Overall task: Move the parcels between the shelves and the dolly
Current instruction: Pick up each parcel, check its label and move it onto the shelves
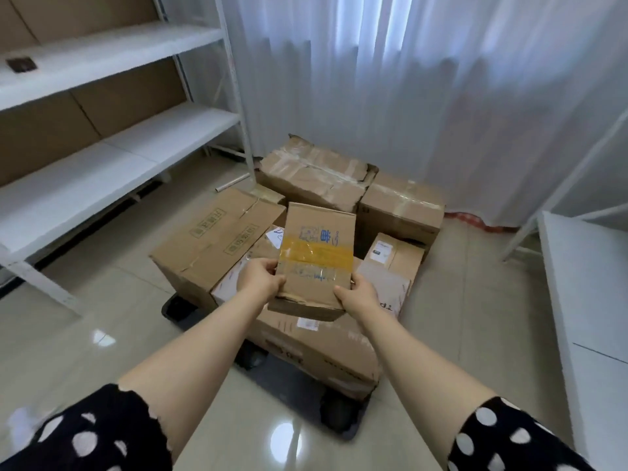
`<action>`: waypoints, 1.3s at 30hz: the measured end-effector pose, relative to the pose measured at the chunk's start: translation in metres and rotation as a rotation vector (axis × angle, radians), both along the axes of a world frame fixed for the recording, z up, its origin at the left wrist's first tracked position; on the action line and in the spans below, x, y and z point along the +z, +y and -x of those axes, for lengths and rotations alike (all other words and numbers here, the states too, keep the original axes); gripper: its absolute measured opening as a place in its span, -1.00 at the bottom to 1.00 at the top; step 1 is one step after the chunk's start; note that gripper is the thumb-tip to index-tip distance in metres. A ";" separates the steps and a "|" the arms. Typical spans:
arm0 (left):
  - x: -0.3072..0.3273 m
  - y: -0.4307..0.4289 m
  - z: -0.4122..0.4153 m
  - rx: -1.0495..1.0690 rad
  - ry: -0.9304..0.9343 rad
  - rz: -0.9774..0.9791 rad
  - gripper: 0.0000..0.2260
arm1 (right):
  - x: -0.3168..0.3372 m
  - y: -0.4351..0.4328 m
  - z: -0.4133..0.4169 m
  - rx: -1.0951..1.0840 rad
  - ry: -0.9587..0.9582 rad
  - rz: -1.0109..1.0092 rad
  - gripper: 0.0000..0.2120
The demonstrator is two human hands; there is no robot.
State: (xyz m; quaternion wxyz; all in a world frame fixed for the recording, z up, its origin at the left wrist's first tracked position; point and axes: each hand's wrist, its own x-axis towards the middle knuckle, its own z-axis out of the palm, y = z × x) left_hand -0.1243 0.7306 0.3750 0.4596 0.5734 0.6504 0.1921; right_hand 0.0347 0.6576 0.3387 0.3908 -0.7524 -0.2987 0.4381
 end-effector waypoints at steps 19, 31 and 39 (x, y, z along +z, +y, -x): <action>0.004 0.267 0.368 0.240 0.146 -0.094 -0.73 | 0.008 0.309 0.362 0.231 0.004 -0.024 -0.68; -0.015 0.482 0.447 0.168 0.106 -0.082 -0.54 | -0.025 0.528 0.442 0.142 0.106 -0.019 -0.73; -0.013 0.656 0.465 0.016 0.347 -0.057 -0.82 | -0.033 0.686 0.467 0.075 0.195 0.002 -0.72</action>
